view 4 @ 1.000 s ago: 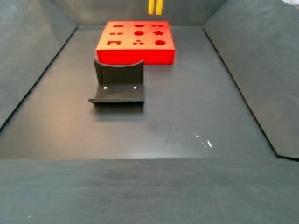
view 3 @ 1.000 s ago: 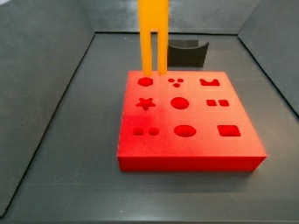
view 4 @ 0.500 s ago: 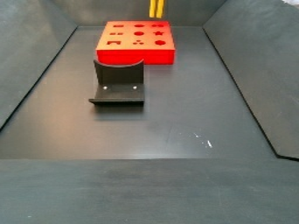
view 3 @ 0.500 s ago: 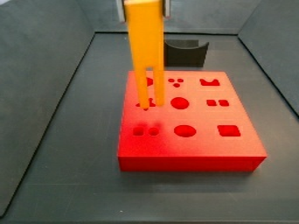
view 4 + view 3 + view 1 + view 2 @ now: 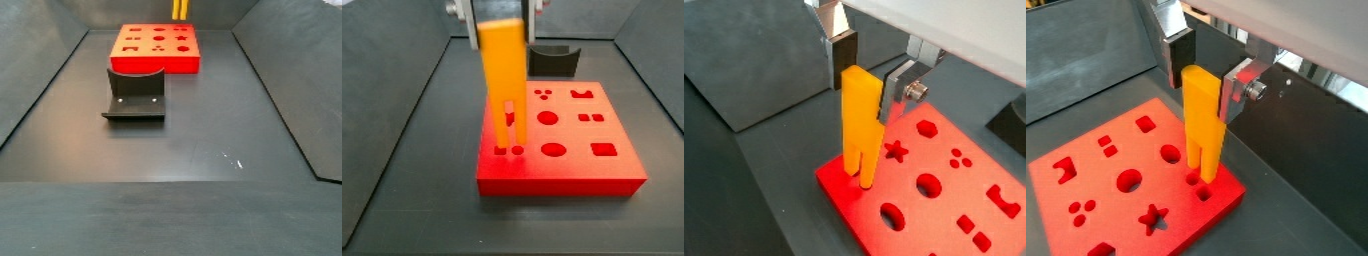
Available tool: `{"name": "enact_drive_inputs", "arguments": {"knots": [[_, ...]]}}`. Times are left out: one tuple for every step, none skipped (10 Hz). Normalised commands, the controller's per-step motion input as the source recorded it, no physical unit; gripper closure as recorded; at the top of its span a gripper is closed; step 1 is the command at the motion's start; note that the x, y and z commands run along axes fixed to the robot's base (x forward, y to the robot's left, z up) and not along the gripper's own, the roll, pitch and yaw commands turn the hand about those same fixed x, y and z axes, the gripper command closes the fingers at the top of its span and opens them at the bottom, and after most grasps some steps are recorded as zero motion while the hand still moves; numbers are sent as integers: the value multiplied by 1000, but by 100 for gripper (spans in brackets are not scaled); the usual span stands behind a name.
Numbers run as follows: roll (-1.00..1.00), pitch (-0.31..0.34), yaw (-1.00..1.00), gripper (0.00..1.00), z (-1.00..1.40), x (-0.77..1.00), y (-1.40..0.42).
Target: Insert the square-circle object.
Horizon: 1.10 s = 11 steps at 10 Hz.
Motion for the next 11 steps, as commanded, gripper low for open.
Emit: {"name": "enact_drive_inputs", "arguments": {"knots": [[183, 0, -543, 100, -451, 143, 6], [176, 0, -534, 100, -369, 77, 0], [136, 0, -340, 100, -251, -49, 0], [43, 0, -111, 100, -120, -171, 0], [0, 0, 0, 100, -54, -206, 0], [0, -6, -11, 100, 0, -357, 149], [0, -11, 0, 100, 0, -206, 20], [30, 0, 3, 100, -57, 0, -9], [83, 0, 9, 100, -163, 40, -40], [140, 0, 0, 100, -217, 211, -171], [136, 3, 0, 100, -214, 414, -234]]}}
